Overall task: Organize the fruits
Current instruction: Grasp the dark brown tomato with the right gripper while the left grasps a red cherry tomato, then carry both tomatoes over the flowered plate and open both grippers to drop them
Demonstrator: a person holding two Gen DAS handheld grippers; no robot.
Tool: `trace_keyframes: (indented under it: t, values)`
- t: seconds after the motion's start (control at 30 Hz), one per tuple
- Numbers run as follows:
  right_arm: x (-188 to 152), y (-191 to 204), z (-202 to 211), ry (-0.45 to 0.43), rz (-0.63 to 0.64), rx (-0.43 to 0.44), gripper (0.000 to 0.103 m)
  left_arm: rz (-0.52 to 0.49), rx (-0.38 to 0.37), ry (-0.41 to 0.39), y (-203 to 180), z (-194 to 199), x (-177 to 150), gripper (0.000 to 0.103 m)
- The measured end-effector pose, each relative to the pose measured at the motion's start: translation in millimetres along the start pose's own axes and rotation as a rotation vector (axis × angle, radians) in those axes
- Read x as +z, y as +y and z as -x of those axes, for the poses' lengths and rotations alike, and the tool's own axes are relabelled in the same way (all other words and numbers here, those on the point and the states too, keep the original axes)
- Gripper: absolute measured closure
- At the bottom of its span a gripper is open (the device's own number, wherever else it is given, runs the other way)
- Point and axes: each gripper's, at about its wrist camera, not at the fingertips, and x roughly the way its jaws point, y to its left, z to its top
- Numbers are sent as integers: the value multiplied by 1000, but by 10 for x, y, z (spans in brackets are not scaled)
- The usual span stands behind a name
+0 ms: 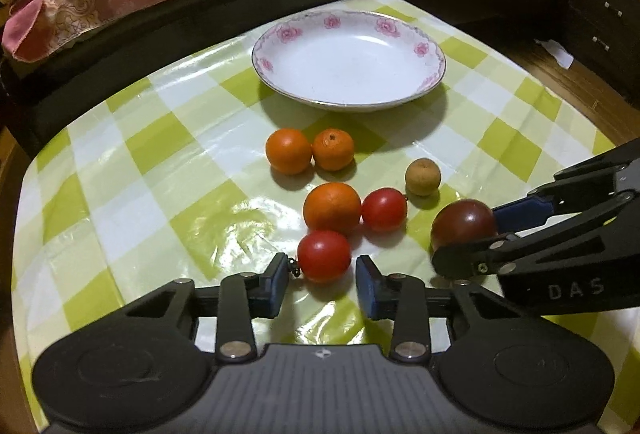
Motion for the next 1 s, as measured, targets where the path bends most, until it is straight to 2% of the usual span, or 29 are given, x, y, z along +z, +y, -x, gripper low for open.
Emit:
trace_keyframes:
  t: [0.37,0.53,0.77,1.0]
  values:
    - [16,-39,7,3,-25,23,66,33,-27,40,32,-36,108,63]
    - [17,-33,38,1,-16,5,67,10,-42,39,-25,54,160,63]
    - [38,-75,221,-36,-25,-19,67,2,-64,-1,-104,152,264,64]
    - [253,-77,303,-72,-24,-39,67,33,-55,-32,15,155,429,64]
